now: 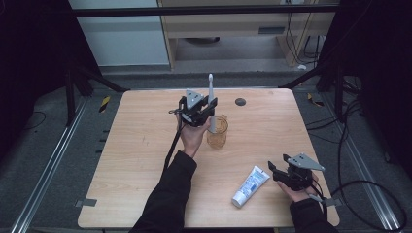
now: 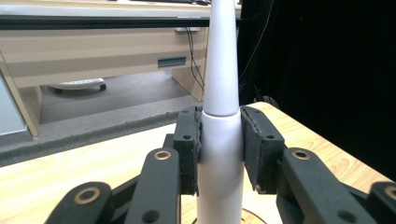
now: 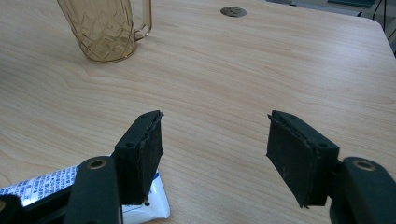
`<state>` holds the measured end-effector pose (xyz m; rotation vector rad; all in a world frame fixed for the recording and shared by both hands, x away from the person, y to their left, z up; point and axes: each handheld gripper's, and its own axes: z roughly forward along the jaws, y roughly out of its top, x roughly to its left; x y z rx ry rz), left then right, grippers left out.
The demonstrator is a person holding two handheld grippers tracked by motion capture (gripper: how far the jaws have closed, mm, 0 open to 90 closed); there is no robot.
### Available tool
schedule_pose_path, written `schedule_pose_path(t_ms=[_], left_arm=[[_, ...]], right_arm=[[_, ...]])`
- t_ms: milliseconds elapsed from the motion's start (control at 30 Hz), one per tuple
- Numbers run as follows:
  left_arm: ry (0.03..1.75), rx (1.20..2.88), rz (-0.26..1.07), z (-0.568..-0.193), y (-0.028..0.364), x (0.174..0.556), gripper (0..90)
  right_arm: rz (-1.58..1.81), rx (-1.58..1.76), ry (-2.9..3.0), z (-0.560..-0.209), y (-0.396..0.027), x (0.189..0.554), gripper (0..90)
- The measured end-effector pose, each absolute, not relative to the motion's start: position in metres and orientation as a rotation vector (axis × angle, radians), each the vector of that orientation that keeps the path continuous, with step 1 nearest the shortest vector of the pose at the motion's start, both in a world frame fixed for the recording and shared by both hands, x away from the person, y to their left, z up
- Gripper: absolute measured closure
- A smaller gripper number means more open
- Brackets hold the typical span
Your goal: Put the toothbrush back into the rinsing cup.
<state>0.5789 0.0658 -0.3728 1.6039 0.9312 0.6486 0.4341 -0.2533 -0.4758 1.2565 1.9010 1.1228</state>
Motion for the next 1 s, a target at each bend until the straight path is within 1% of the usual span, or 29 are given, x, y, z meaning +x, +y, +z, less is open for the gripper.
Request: schedule_pose_path(t_ms=[333,1000], left_arm=[[0.906,1.639,0.647,-0.387,0.063,0.577,67.9],[0.914,1.669,0.628,-0.414,0.066,0.574,67.9]], right_arm=[[1.120,1.256,1.899,-0.476,-0.254,0.434,35.6],[1.111,1.252,1.899,-0.476,-0.254,0.435,35.6]])
